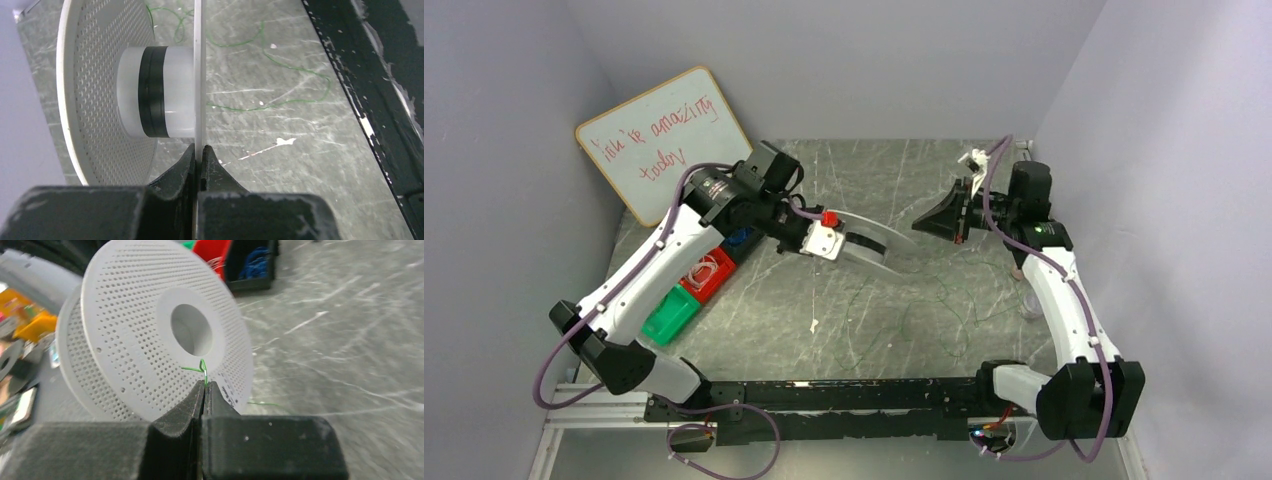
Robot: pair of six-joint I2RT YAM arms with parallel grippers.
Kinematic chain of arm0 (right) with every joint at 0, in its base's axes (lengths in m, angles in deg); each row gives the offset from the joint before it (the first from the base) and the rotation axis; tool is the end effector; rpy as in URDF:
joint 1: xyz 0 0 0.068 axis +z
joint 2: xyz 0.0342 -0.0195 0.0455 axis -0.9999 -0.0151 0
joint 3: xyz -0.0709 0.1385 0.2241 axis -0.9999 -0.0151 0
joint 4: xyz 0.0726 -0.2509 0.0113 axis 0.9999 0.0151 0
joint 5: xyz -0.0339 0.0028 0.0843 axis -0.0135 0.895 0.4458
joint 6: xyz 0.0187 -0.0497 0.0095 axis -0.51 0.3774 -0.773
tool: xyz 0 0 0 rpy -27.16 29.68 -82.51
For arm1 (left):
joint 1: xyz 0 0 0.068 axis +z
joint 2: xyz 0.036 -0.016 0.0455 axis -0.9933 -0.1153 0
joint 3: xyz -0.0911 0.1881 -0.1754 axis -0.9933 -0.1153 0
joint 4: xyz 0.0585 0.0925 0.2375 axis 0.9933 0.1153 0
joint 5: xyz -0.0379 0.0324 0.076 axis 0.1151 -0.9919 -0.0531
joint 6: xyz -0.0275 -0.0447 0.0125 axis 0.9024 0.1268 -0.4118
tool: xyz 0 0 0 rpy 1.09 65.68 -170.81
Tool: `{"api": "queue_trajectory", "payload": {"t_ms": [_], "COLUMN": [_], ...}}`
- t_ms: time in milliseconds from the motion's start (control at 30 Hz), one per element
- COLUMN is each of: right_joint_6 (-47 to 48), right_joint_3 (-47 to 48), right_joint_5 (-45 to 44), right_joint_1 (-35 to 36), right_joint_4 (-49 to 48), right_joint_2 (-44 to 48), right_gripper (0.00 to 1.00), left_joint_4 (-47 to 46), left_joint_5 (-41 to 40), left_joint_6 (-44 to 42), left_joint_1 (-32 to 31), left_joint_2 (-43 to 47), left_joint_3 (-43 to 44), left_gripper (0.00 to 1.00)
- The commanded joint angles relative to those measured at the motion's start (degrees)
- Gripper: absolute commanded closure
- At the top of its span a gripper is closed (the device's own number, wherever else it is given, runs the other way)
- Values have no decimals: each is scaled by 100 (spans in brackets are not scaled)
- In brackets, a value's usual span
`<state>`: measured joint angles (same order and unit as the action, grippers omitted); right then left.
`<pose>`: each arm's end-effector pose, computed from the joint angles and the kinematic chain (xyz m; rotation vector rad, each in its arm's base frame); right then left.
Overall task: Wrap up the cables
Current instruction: Pick up the cable reel from the center of the board, then wrap the cable around the cable reel.
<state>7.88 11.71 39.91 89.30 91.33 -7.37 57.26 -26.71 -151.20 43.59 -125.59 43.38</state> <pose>0.2396 0.0343 0.3498 -0.7990 1.6795 1.1767 0.1992 -0.1951 0.4120 1.9879 1.1827 -0.6219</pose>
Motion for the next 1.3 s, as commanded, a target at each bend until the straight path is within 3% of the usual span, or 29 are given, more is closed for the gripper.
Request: {"api": "queue_trajectory", "payload": {"t_ms": [0,167,267,467,767,1000,1267], "right_joint_6": [877,-46,-104,507,1828,2213,2220], "right_joint_3": [283,-45,-199,46,465,425,174], "right_joint_5": [917,-430,-515,315,715,487,138], "right_joint_1": [345,272,221,303,750,1159,1450], "right_joint_4": [542,-620,-858,-81,1398,1843,1712], "right_joint_2": [140,549,615,415,296,287,423], "right_gripper": [100,100,100,100,100,100,100], "left_joint_4": [455,578,559,674,671,360,292], "left_joint_5": [397,177,151,166,109,85,328], "left_joint_6": [-959,-1053,-1116,-1246,-1228,-943,-788], "left_joint_1": [6,7,6,7,15,43,137], "left_joint_2": [48,56,110,18,-184,-174,-194], "left_joint_3": [-176,-399,-547,-529,-428,-375,-220], "left_gripper": [98,97,97,98,98,97,98]}}
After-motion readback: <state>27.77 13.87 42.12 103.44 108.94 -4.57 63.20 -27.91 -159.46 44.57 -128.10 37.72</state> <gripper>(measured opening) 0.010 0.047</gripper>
